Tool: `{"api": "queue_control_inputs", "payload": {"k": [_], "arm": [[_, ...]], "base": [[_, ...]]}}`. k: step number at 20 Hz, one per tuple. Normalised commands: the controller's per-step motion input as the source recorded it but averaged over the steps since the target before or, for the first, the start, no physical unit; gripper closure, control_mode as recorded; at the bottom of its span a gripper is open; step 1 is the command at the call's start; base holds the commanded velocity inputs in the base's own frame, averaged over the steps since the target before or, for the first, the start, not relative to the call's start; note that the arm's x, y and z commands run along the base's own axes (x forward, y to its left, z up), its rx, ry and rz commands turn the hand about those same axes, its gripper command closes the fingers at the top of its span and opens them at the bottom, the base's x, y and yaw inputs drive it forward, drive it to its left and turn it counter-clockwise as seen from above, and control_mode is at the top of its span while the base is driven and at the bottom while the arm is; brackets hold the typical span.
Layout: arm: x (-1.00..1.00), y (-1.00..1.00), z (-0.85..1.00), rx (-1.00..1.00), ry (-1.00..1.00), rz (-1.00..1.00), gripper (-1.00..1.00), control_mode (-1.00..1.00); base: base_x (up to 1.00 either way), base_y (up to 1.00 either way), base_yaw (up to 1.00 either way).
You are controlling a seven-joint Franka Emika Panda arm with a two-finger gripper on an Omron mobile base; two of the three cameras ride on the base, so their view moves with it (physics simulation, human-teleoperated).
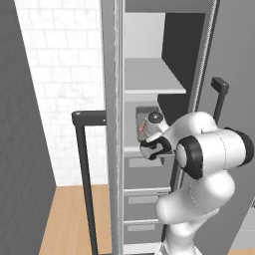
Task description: Take the meat container that has the steak and place it on the second highest rack of the freezer. Then take the vegetable container that has the tomato and cucumber and place it on the highest rack of the freezer.
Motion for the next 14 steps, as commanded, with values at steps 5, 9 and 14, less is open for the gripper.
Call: {"api": "queue_control_inputs", "payload": {"k": [5,9,14], "arm": [[0.58,0.00,-0.09,0.00,0.00,-0.05,1.00,-1.00],[0.27,0.00,-0.46,0.00,0.00,-0.02,1.00,-1.00],[0.15,0.00,-0.30,0.00,-0.02,-0.02,1.00,-1.00]], "base": [[0.00,0.00,0.00],[0.00,0.00,0.00],[0.00,0.00,0.00]]}}
